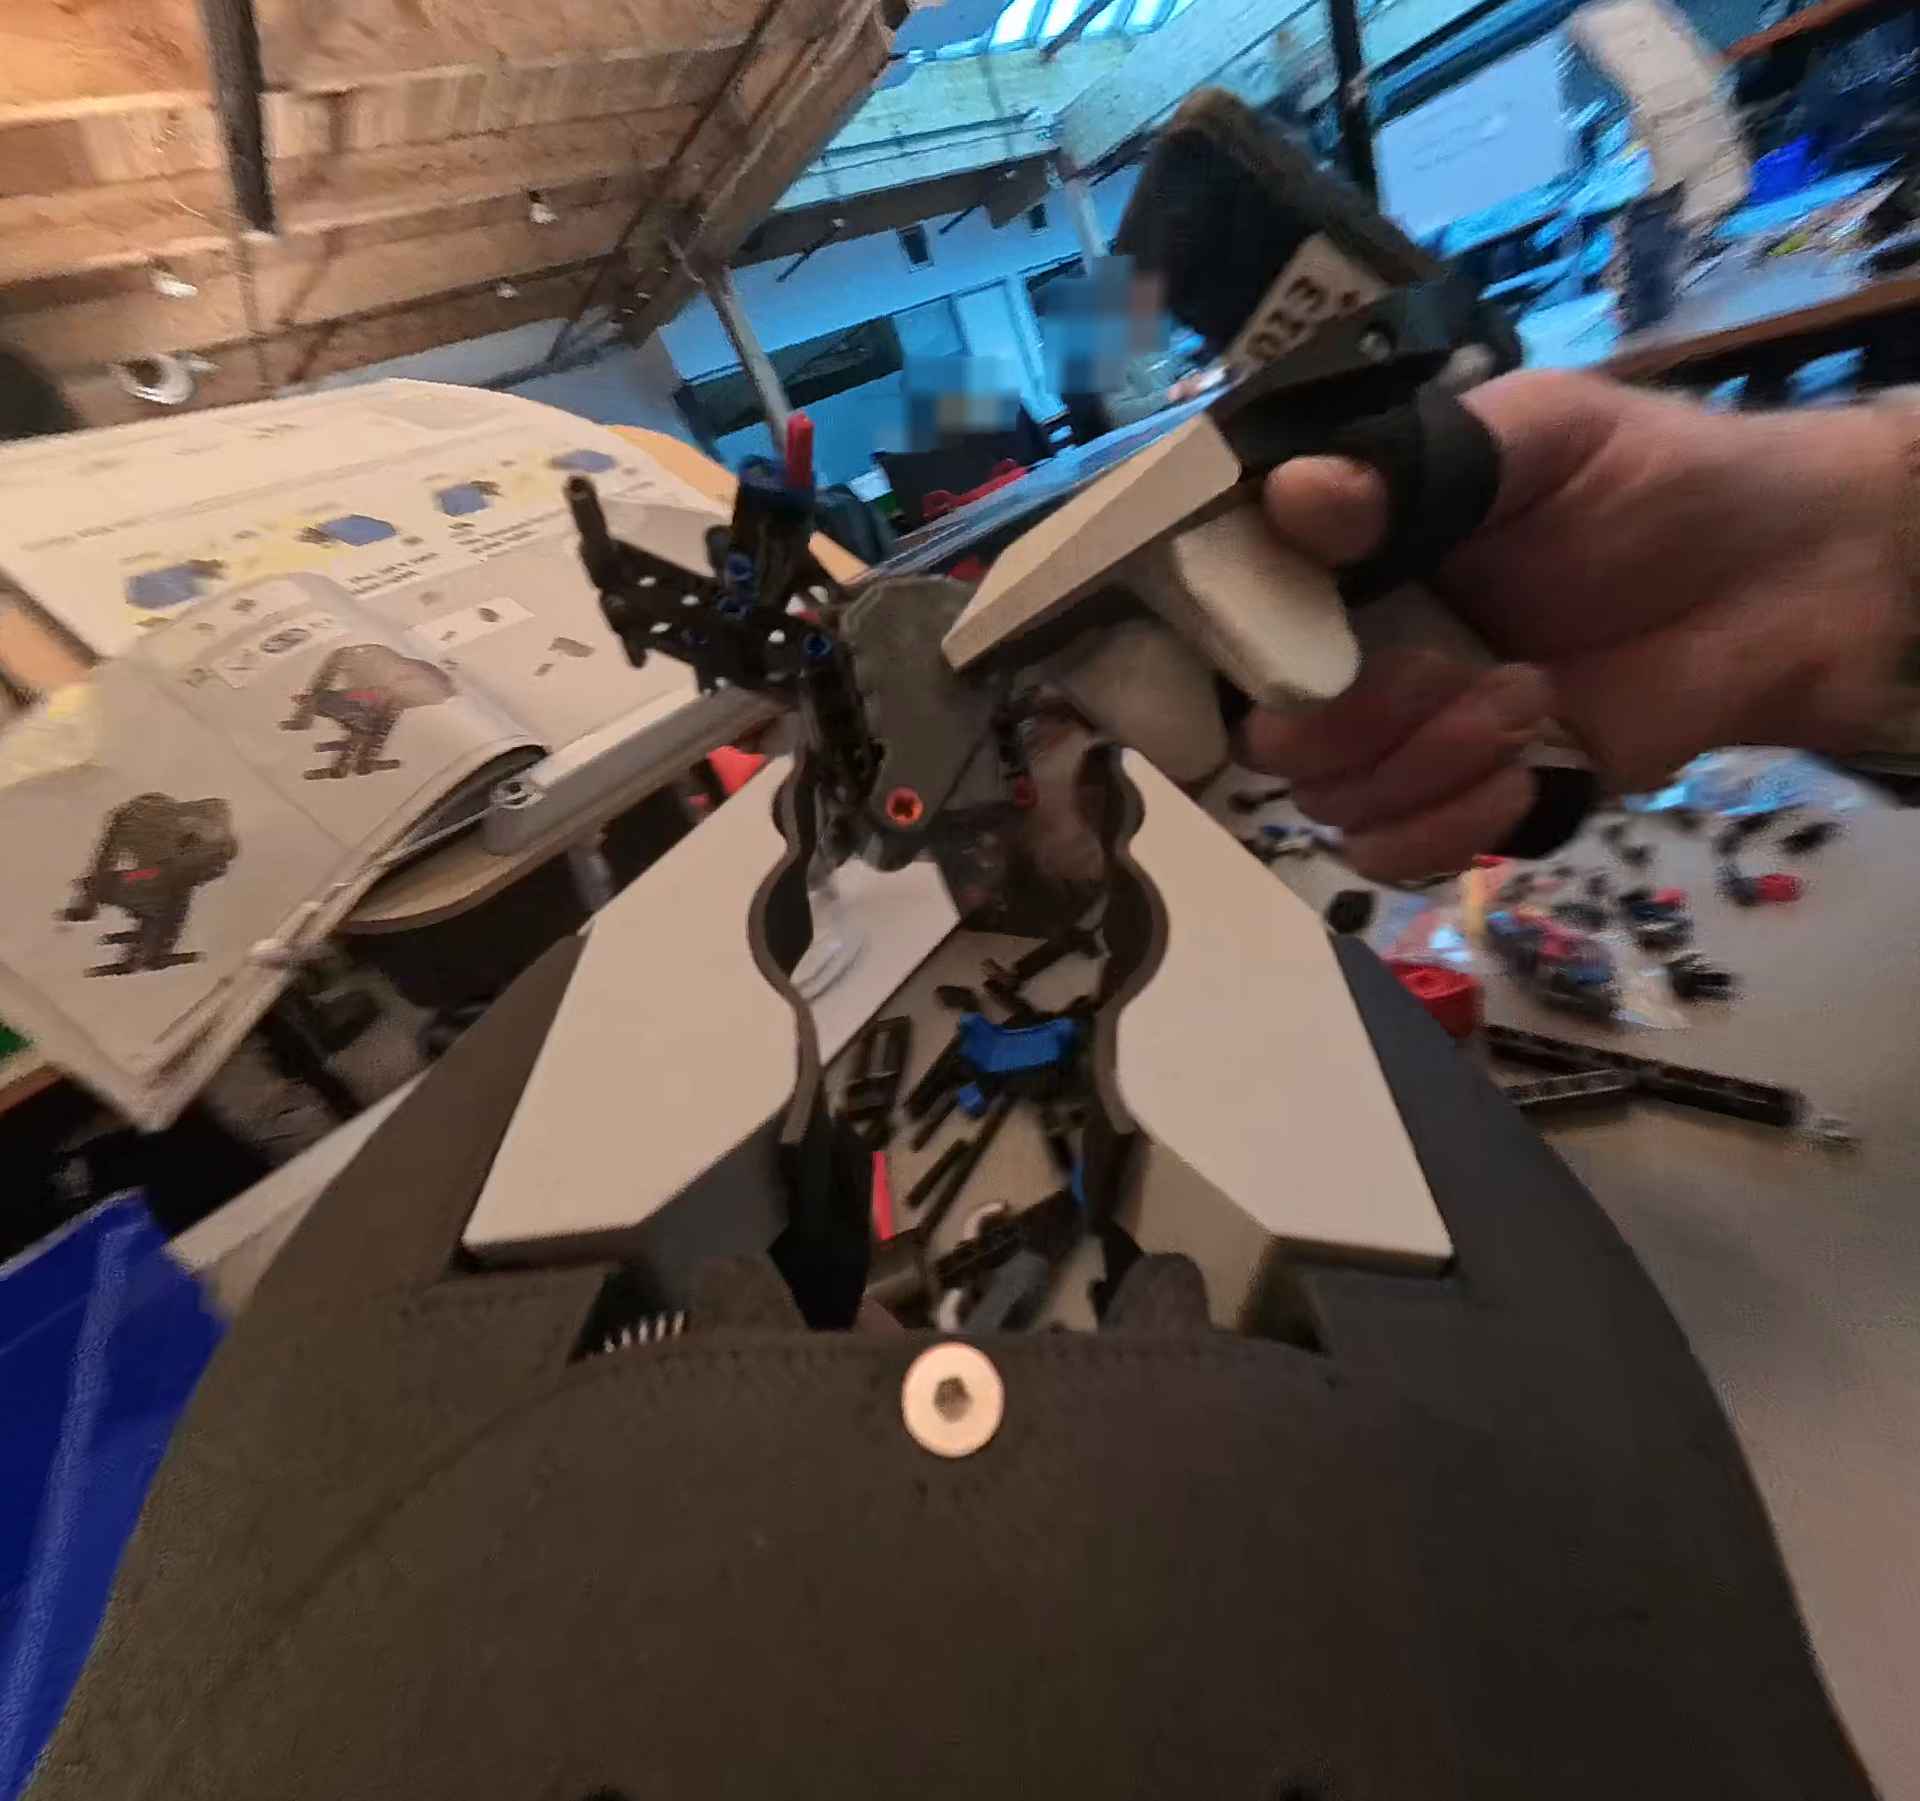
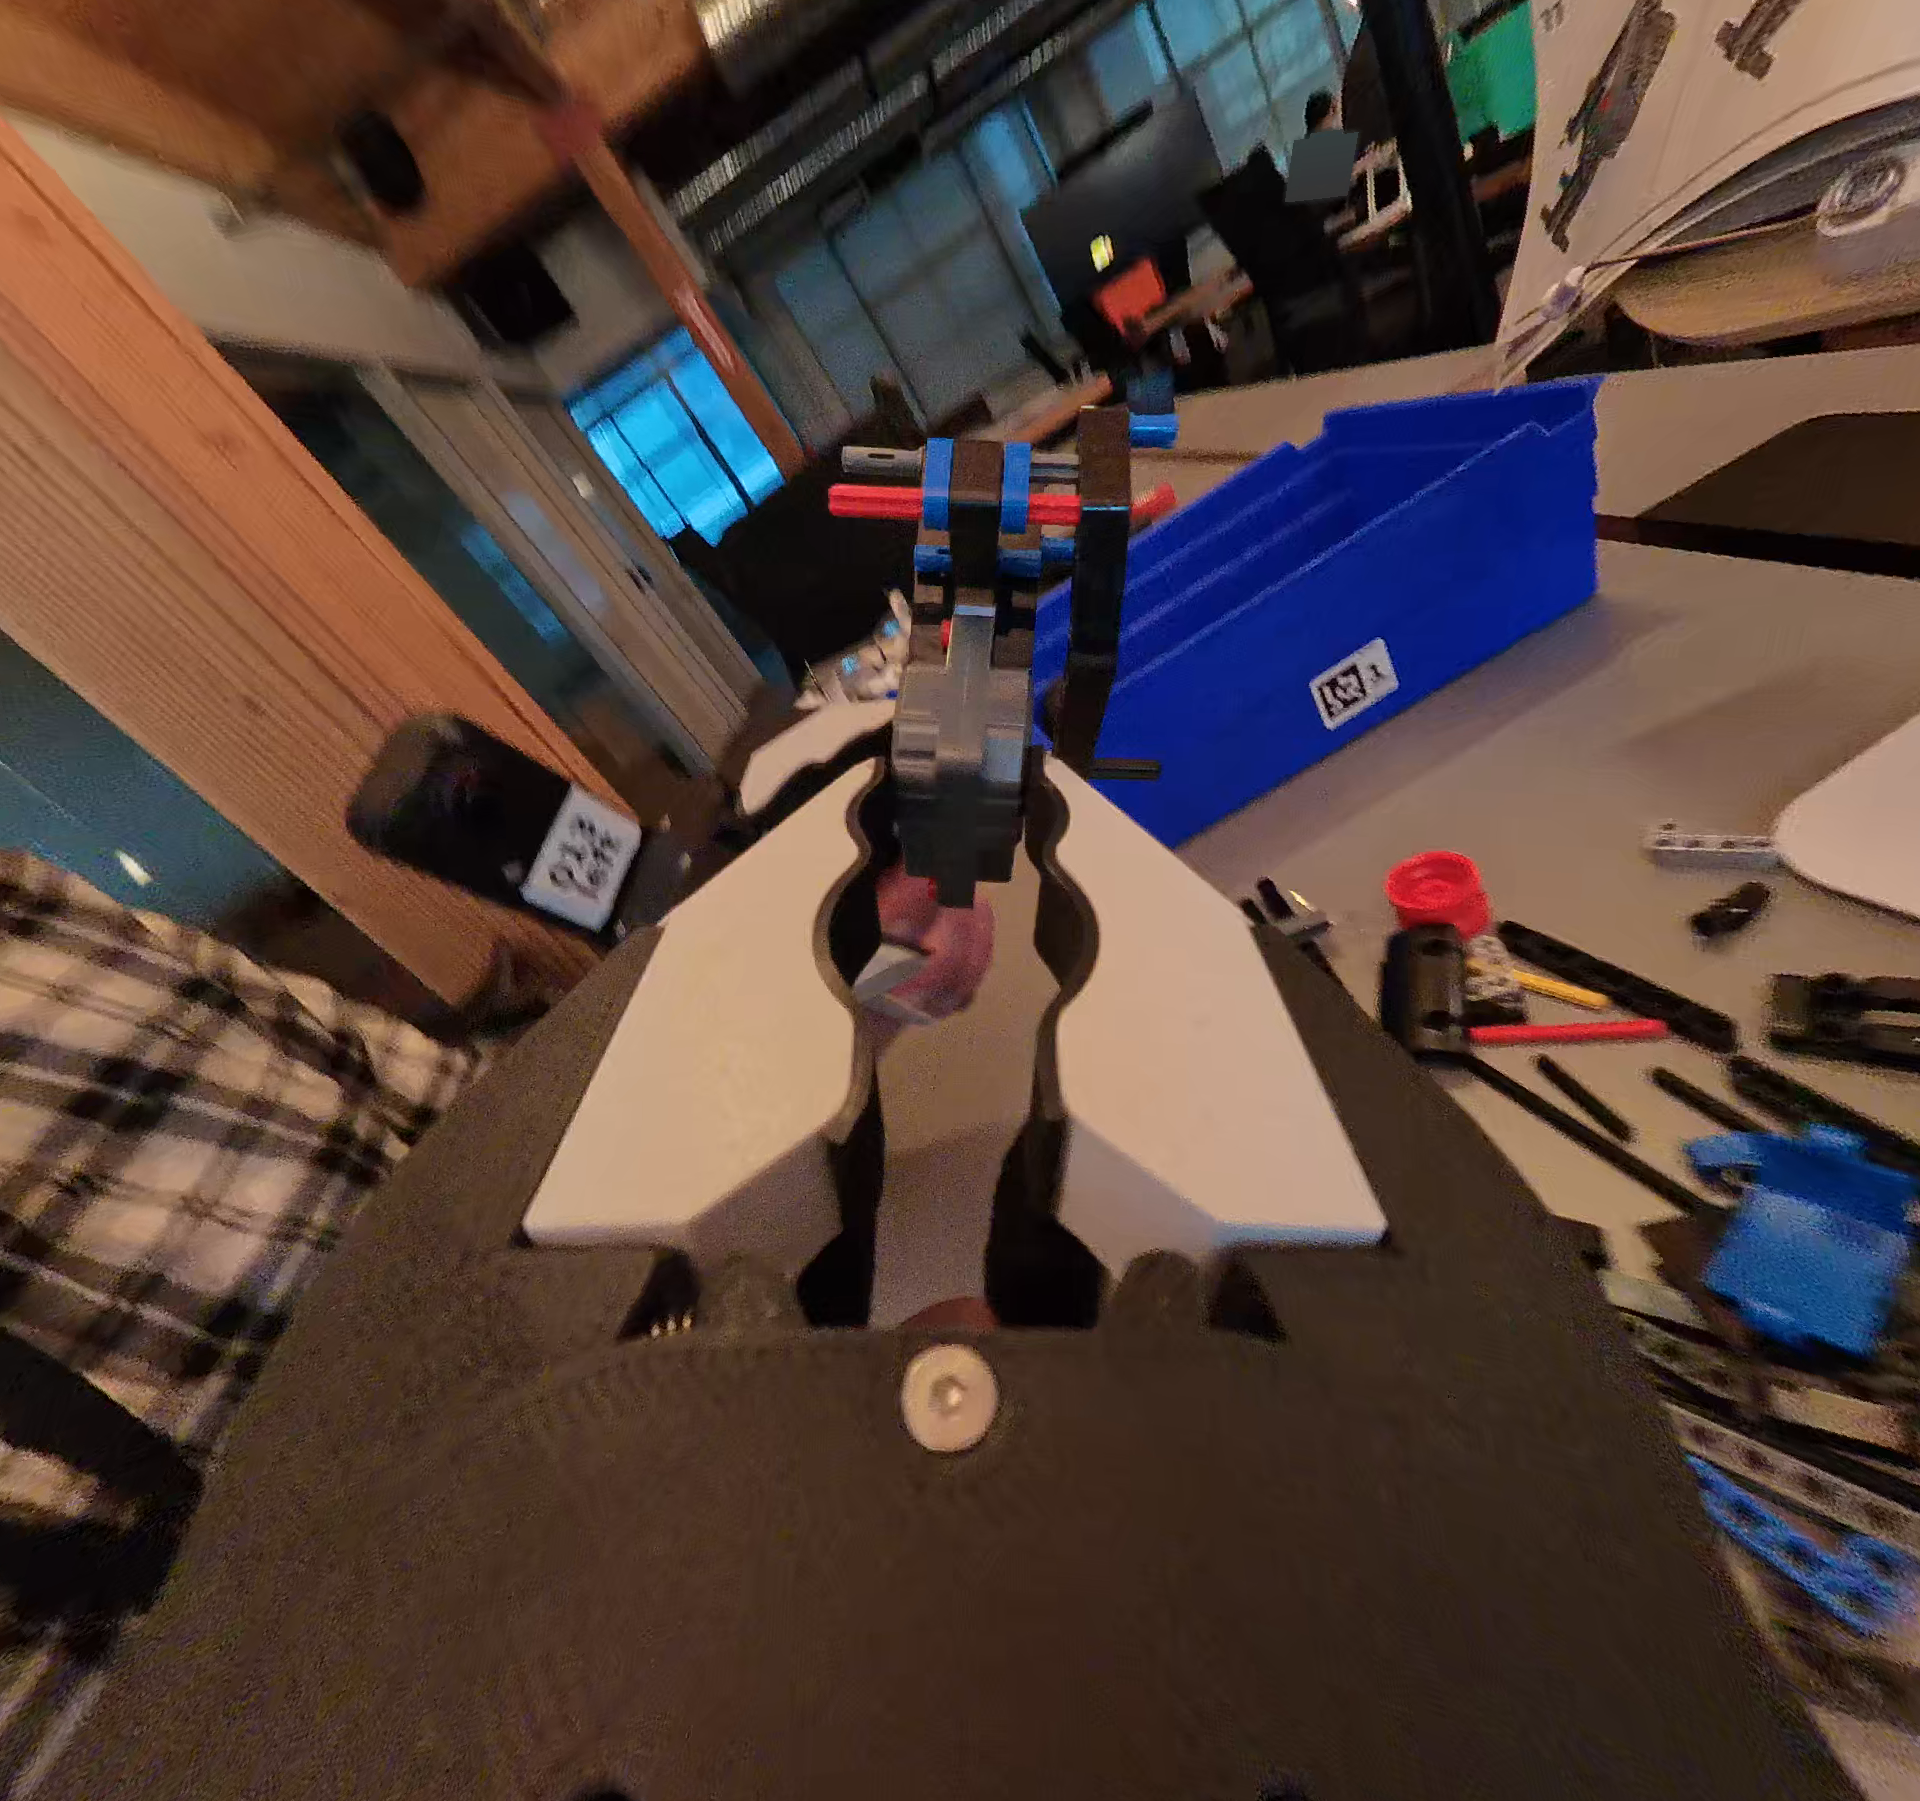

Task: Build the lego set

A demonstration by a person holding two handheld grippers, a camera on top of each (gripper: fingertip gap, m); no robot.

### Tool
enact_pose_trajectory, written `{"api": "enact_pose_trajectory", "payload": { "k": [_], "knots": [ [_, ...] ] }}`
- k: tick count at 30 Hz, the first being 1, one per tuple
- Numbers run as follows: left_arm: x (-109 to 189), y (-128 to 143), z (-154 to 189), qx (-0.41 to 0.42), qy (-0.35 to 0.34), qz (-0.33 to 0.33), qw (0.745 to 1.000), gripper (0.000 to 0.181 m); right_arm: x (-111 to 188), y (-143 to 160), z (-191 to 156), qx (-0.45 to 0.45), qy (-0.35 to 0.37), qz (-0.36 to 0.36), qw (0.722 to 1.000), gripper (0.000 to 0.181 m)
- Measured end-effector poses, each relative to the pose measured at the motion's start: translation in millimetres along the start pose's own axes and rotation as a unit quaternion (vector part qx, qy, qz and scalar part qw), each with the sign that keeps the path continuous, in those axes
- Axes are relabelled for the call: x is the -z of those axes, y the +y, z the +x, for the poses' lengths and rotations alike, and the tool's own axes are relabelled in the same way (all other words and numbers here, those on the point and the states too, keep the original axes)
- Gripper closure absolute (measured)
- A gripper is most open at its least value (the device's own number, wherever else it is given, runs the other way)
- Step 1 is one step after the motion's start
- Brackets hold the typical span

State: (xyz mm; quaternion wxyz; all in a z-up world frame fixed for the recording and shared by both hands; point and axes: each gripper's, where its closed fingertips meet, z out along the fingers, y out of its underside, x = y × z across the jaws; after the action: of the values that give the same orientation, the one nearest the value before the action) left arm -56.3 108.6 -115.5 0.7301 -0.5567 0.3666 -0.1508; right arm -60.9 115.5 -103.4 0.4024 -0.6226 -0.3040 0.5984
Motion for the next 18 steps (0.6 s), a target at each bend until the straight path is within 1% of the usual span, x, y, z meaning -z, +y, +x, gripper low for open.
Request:
{"api": "enact_pose_trajectory", "payload": {
  "k": [2,4,6,9,10,12,14,15,17,18],
  "knots": [
    [2.0,-5.0,4.7,0.067,0.045,0.018,0.997,0.124,2.0,5.2,-0.6,0.031,-0.002,-0.056,0.998,0.158],
    [1.5,-2.7,-0.5,0.138,0.065,0.017,0.988,0.115,4.8,7.8,-0.6,0.06,0.001,-0.106,0.993,0.158],
    [1.4,-0.7,-2.6,0.199,0.089,0.019,0.976,0.122,7.0,15.3,-7.7,0.076,-0.021,-0.171,0.982,0.158],
    [0.4,-1.1,9.2,0.29,0.161,0.022,0.943,0.132,6.6,23.3,-9.0,0.104,-0.03,-0.249,0.963,0.158],
    [1.1,-2.2,8.7,0.312,0.169,0.029,0.934,0.134,5.9,23.0,-10.0,0.104,-0.037,-0.263,0.959,0.158],
    [2.6,-4.6,5.8,0.326,0.171,0.042,0.929,0.137,3.9,20.1,-12.2,0.101,-0.052,-0.28,0.953,0.158],
    [3.4,-5.2,-1.0,0.34,0.158,0.053,0.925,0.14,-1.0,15.3,-11.1,0.108,-0.049,-0.284,0.951,0.158],
    [4.7,-5.0,-7.9,0.357,0.147,0.063,0.92,0.147,-4.8,9.3,-10.0,0.112,-0.043,-0.273,0.955,0.158],
    [8.4,-6.1,-19.4,0.39,0.139,0.085,0.906,0.148,-11.0,-4.2,-10.5,0.113,-0.035,-0.237,0.964,0.157],
    [10.5,-8.0,-22.7,0.4,0.14,0.096,0.901,0.148,-12.8,-6.3,-11.8,0.115,-0.036,-0.226,0.967,0.156]
  ]
}}
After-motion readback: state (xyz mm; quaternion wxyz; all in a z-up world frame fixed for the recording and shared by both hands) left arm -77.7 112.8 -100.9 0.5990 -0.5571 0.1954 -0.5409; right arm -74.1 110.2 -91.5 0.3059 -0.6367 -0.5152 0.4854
